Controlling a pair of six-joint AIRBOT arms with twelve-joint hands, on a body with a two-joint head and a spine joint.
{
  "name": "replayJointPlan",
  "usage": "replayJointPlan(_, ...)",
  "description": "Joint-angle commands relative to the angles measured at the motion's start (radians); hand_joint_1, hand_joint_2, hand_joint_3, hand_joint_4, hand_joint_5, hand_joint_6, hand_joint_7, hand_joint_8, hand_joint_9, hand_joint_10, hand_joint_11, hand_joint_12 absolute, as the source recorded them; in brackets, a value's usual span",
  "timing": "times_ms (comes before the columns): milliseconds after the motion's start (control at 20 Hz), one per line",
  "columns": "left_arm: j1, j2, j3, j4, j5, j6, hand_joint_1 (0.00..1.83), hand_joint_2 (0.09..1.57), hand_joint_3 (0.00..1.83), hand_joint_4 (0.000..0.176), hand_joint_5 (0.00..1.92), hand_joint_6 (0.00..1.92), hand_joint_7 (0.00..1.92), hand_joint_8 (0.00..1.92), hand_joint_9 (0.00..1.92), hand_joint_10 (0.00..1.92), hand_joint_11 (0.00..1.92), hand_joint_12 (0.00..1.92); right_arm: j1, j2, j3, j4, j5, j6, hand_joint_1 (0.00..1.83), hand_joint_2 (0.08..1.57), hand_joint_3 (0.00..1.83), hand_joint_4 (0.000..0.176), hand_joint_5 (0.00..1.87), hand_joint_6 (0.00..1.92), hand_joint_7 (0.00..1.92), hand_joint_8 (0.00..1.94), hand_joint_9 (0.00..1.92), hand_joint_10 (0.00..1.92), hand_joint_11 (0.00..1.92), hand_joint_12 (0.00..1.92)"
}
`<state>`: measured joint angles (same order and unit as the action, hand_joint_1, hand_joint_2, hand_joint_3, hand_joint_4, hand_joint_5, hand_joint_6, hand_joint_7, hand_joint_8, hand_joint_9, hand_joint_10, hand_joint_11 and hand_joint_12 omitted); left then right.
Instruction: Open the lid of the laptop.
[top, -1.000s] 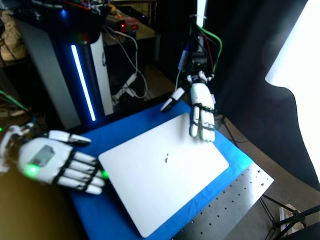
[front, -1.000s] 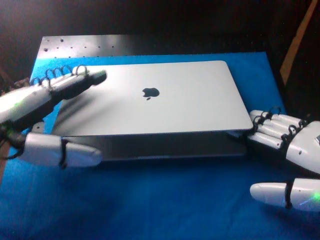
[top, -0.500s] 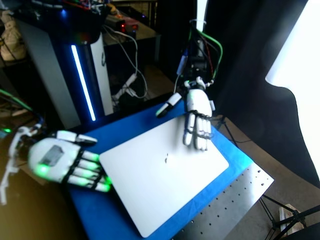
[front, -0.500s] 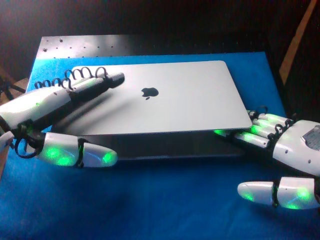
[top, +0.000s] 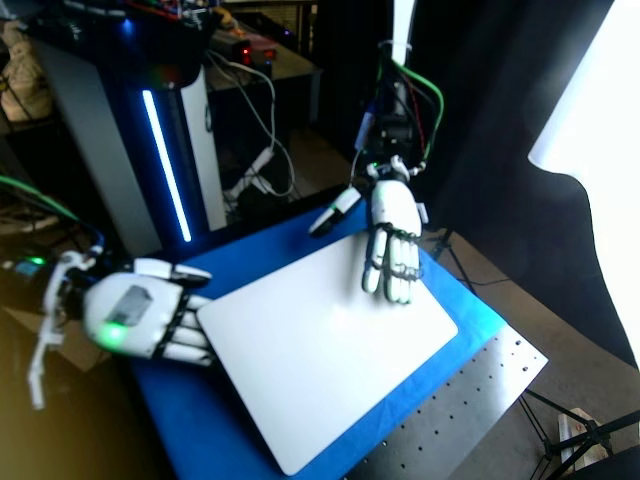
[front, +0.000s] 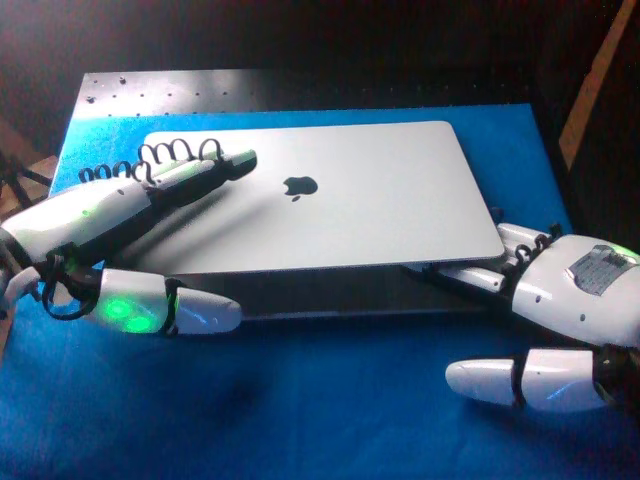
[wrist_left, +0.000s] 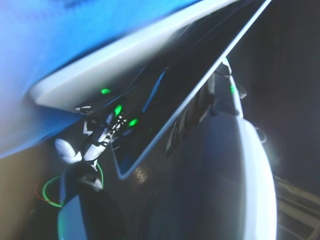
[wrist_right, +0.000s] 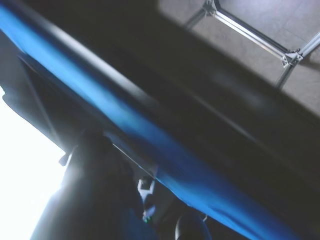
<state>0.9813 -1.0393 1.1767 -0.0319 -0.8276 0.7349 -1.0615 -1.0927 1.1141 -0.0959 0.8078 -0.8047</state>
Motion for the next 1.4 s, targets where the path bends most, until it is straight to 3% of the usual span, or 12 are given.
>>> replayJointPlan(0,-0.016,-0.012,0.002,0.0,-0.108,-0.007,0.59,0.84,0.0,0.176,0.0,0.0,0.0,0.0,0.0,0.0,0.0,0.0,0.016,-0.005,0.003,0.005,0.11,0.006,0.0,1.26,0.0,0.0,0.0,0.0,0.0,0.0,0.0,0.0,0.0,0.0)
replayJointPlan(400,-0.023,-0.056,0.029,-0.014,-0.087,-0.004,0.67,0.85,0.0,0.176,0.0,0.0,0.0,0.0,0.0,0.0,0.0,0.0,0.016,-0.024,0.015,-0.01,0.062,0.015,0.0,1.29,0.01,0.0,0.0,0.0,0.0,0.0,0.0,0.0,0.0,0.0)
replayJointPlan(500,-0.043,-0.055,0.036,-0.005,-0.079,-0.001,0.66,0.86,0.0,0.176,0.0,0.0,0.0,0.0,0.0,0.0,0.0,0.0,0.016,-0.024,0.016,-0.01,0.061,0.016,0.0,1.28,0.0,0.0,0.0,0.0,0.0,0.0,0.0,0.0,0.0,0.0)
replayJointPlan(700,-0.119,-0.068,0.045,-0.001,-0.013,0.103,0.64,0.83,0.0,0.176,0.0,0.0,0.0,0.0,0.0,0.0,0.0,0.0,0.015,-0.024,0.021,-0.009,0.061,0.041,0.0,1.23,0.0,0.0,0.0,0.0,0.0,0.0,0.0,0.0,0.02,0.01)
replayJointPlan(900,-0.157,-0.106,0.092,-0.002,0.035,0.113,0.59,0.9,0.02,0.176,0.0,0.0,0.0,0.0,0.0,0.0,0.0,0.0,0.015,-0.024,0.021,-0.009,0.061,0.045,0.0,1.23,0.0,0.0,0.0,0.0,0.0,0.0,0.0,0.0,0.0,0.0)
replayJointPlan(1300,-0.245,-0.11,0.119,0.0,0.087,0.183,0.65,0.98,0.01,0.176,0.0,0.0,0.0,0.0,0.0,0.0,0.0,0.0,0.015,-0.024,0.021,-0.01,0.061,0.064,0.0,1.25,0.01,0.0,0.0,0.0,0.01,0.0,0.0,0.0,0.03,0.02)
replayJointPlan(1350,-0.254,-0.11,0.123,0.0,0.087,0.183,0.74,0.97,0.0,0.176,0.0,0.0,0.0,0.0,0.0,0.0,0.0,0.0,0.013,-0.024,0.02,-0.012,0.061,0.066,0.0,1.26,0.01,0.0,0.0,0.0,0.0,0.0,0.0,0.0,0.02,0.01)
